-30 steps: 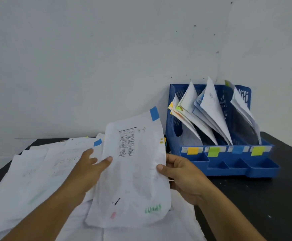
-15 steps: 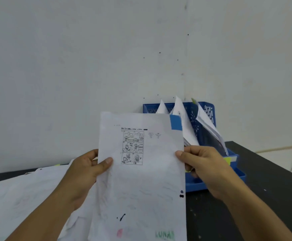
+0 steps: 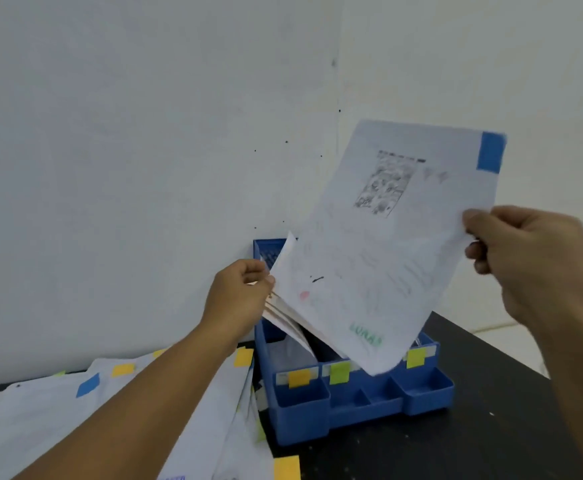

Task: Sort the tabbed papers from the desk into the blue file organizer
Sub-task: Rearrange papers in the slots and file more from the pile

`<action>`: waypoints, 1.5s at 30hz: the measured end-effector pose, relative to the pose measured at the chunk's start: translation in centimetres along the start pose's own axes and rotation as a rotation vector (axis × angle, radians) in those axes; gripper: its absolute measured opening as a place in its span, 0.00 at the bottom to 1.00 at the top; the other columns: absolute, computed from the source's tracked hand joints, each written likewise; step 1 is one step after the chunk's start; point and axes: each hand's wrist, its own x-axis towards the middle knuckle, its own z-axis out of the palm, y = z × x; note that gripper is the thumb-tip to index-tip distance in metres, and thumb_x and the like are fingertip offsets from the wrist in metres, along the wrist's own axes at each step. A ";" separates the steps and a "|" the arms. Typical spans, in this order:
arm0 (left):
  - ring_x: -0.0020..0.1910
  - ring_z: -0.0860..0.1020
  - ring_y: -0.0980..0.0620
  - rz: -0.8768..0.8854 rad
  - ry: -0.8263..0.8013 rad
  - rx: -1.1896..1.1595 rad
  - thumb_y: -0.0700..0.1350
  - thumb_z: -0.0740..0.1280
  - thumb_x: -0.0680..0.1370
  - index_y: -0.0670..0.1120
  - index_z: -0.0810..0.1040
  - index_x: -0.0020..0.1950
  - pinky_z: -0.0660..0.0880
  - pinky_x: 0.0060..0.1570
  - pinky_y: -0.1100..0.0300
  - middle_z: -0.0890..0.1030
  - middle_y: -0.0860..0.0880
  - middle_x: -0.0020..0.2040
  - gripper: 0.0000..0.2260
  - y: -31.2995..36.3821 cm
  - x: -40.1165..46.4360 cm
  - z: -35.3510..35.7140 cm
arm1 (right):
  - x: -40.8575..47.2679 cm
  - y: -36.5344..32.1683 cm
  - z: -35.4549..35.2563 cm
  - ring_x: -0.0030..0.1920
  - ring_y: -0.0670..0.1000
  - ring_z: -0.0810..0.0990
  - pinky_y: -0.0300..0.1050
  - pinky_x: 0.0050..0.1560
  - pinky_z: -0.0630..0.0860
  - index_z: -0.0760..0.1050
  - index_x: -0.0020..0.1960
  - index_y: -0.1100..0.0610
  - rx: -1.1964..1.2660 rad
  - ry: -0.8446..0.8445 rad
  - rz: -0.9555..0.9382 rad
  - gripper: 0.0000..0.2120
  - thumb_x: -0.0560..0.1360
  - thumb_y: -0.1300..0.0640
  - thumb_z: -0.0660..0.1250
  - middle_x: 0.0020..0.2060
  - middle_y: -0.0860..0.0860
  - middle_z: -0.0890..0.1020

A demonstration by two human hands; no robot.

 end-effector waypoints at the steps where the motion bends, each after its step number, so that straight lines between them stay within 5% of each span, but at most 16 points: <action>1: 0.46 0.77 0.58 0.007 -0.019 0.028 0.44 0.69 0.77 0.48 0.77 0.60 0.72 0.37 0.68 0.80 0.52 0.53 0.11 0.1 0.6 0.8 | 0.6 -0.6 -0.1 0.26 0.47 0.76 0.44 0.31 0.74 0.82 0.38 0.54 -0.016 0.027 -0.043 0.09 0.76 0.54 0.71 0.25 0.46 0.81; 4: 0.49 0.79 0.53 -0.027 -0.113 0.094 0.48 0.72 0.75 0.47 0.74 0.65 0.75 0.45 0.62 0.79 0.51 0.57 0.20 0.4 2.1 3.0 | 1.7 -2.2 0.4 0.24 0.44 0.79 0.36 0.26 0.75 0.82 0.41 0.51 -0.084 0.068 -0.159 0.07 0.77 0.56 0.69 0.29 0.48 0.82; 6: 0.44 0.81 0.50 -0.083 -0.190 0.118 0.51 0.72 0.75 0.46 0.69 0.70 0.76 0.40 0.60 0.76 0.51 0.58 0.26 0.8 2.7 4.3 | 2.3 -2.9 1.3 0.24 0.45 0.80 0.34 0.24 0.75 0.83 0.41 0.53 -0.140 0.084 -0.215 0.08 0.77 0.58 0.67 0.30 0.50 0.82; 11: 0.42 0.80 0.49 -0.178 -0.272 0.285 0.58 0.73 0.72 0.47 0.62 0.73 0.73 0.32 0.61 0.75 0.49 0.55 0.35 0.8 3.9 6.5 | 4.2 -3.3 3.5 0.28 0.55 0.82 0.53 0.38 0.83 0.80 0.36 0.61 -0.335 0.116 -0.370 0.15 0.76 0.56 0.61 0.27 0.54 0.81; 13: 0.48 0.79 0.46 -0.177 -0.221 0.321 0.59 0.73 0.71 0.46 0.64 0.71 0.74 0.38 0.60 0.74 0.49 0.53 0.35 0.4 4.4 6.9 | 5.1 -3.2 4.3 0.31 0.62 0.82 0.59 0.37 0.82 0.78 0.36 0.63 -0.372 0.134 -0.423 0.18 0.74 0.53 0.58 0.27 0.59 0.79; 16: 0.43 0.77 0.48 -0.227 -0.181 0.264 0.58 0.74 0.70 0.47 0.65 0.66 0.72 0.35 0.60 0.74 0.49 0.50 0.31 0.1 5.0 7.2 | 5.9 -3.0 5.3 0.33 0.66 0.81 0.60 0.35 0.81 0.76 0.35 0.65 -0.409 0.144 -0.469 0.19 0.73 0.51 0.56 0.28 0.63 0.78; 22: 0.33 0.73 0.52 -0.218 -0.150 0.126 0.45 0.71 0.75 0.42 0.77 0.46 0.69 0.29 0.63 0.78 0.47 0.40 0.07 -0.4 5.2 7.5 | 5.3 -2.4 7.7 0.32 0.63 0.82 0.55 0.36 0.81 0.77 0.34 0.64 -0.446 0.083 -0.464 0.18 0.74 0.54 0.57 0.28 0.62 0.79; 25: 0.37 0.77 0.49 -0.134 -0.028 0.105 0.43 0.71 0.74 0.37 0.81 0.47 0.75 0.39 0.56 0.81 0.45 0.41 0.09 0.0 5.1 7.8 | 4.7 -2.3 9.1 0.31 0.61 0.80 0.50 0.36 0.80 0.76 0.34 0.65 -0.485 0.040 -0.493 0.17 0.75 0.55 0.58 0.27 0.60 0.79; 29: 0.33 0.76 0.51 -0.045 0.145 0.074 0.42 0.69 0.73 0.39 0.81 0.44 0.76 0.36 0.56 0.78 0.50 0.34 0.07 1.3 4.9 8.0 | 3.3 -2.5 10.7 0.28 0.58 0.67 0.48 0.33 0.71 0.68 0.30 0.63 -0.506 0.002 -0.561 0.18 0.77 0.57 0.59 0.24 0.57 0.71; 34: 0.39 0.80 0.47 0.027 0.213 0.059 0.43 0.68 0.74 0.40 0.81 0.45 0.79 0.41 0.52 0.81 0.49 0.38 0.06 2.2 4.6 7.8 | 3.1 -2.9 11.8 0.31 0.60 0.82 0.52 0.34 0.80 0.73 0.32 0.64 -0.360 -0.025 -0.532 0.18 0.76 0.55 0.58 0.26 0.59 0.78; 40: 0.41 0.81 0.46 0.052 0.222 0.060 0.44 0.69 0.74 0.40 0.81 0.47 0.79 0.42 0.51 0.82 0.47 0.41 0.07 2.0 4.5 7.6 | 3.3 -1.5 11.9 0.35 0.64 0.82 0.59 0.33 0.79 0.71 0.33 0.66 -0.333 -0.070 -0.482 0.19 0.76 0.53 0.57 0.29 0.63 0.77; 45: 0.35 0.77 0.49 0.063 0.214 0.047 0.43 0.69 0.74 0.39 0.80 0.41 0.75 0.35 0.57 0.79 0.50 0.34 0.07 1.6 4.1 7.5 | 1.4 2.7 12.0 0.27 0.54 0.77 0.48 0.29 0.73 0.68 0.29 0.58 -0.443 -0.197 -0.424 0.20 0.79 0.55 0.60 0.23 0.52 0.73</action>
